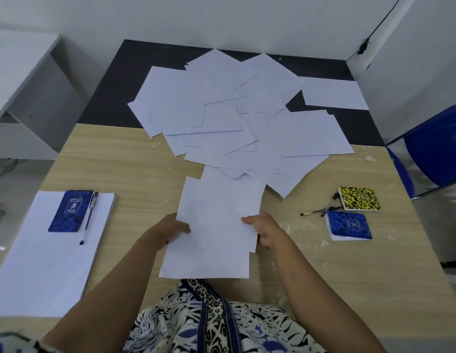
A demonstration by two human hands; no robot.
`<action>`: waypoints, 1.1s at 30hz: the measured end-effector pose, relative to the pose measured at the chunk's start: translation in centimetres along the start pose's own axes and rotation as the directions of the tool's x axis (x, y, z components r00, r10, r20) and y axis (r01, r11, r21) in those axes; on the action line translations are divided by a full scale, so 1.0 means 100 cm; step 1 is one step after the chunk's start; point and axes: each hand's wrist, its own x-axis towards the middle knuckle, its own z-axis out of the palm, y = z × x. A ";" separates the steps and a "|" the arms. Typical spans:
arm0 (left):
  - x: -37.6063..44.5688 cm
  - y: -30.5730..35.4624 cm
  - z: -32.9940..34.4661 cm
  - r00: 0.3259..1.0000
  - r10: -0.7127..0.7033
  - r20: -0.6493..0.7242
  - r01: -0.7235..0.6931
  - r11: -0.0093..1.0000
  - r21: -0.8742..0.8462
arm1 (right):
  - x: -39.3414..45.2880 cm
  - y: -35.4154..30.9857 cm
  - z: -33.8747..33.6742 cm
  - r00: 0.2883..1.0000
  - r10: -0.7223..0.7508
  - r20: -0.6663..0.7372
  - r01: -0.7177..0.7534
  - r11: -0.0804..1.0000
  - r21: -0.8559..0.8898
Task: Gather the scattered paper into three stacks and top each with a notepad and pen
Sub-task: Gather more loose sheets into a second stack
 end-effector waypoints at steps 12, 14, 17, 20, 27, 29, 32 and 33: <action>-0.021 0.040 -0.019 0.927 0.352 -0.129 -0.349 0.936 0.047 | -0.041 -0.012 0.013 0.952 -0.304 0.044 0.304 0.953 0.010; -0.024 0.047 -0.020 0.902 0.404 -0.150 -0.406 0.914 0.019 | -0.048 -0.020 0.015 0.925 -0.378 0.032 0.378 0.926 -0.007; -0.029 0.057 -0.016 0.859 0.465 -0.215 -0.476 0.880 0.001 | -0.054 -0.030 0.017 0.882 -0.472 -0.003 0.471 0.881 -0.037; -0.031 0.066 -0.013 0.817 0.522 -0.245 -0.535 0.845 0.019 | -0.056 -0.037 0.018 0.844 -0.534 -0.046 0.531 0.845 -0.056; -0.039 0.084 -0.001 0.779 0.592 -0.206 -0.619 0.779 -0.098 | -0.064 -0.049 0.022 0.777 -0.620 -0.115 0.624 0.782 0.000; -0.041 0.090 0.000 0.767 0.611 -0.194 -0.638 0.760 -0.128 | -0.067 -0.054 0.025 0.760 -0.639 -0.114 0.645 0.764 0.016; -0.041 0.096 0.000 0.740 0.640 -0.207 -0.668 0.735 -0.117 | -0.067 -0.060 0.027 0.738 -0.666 -0.111 0.672 0.740 0.032; -0.041 0.097 0.000 0.729 0.652 -0.210 -0.679 0.727 -0.102 | -0.068 -0.062 0.028 0.736 -0.668 -0.113 0.675 0.738 0.031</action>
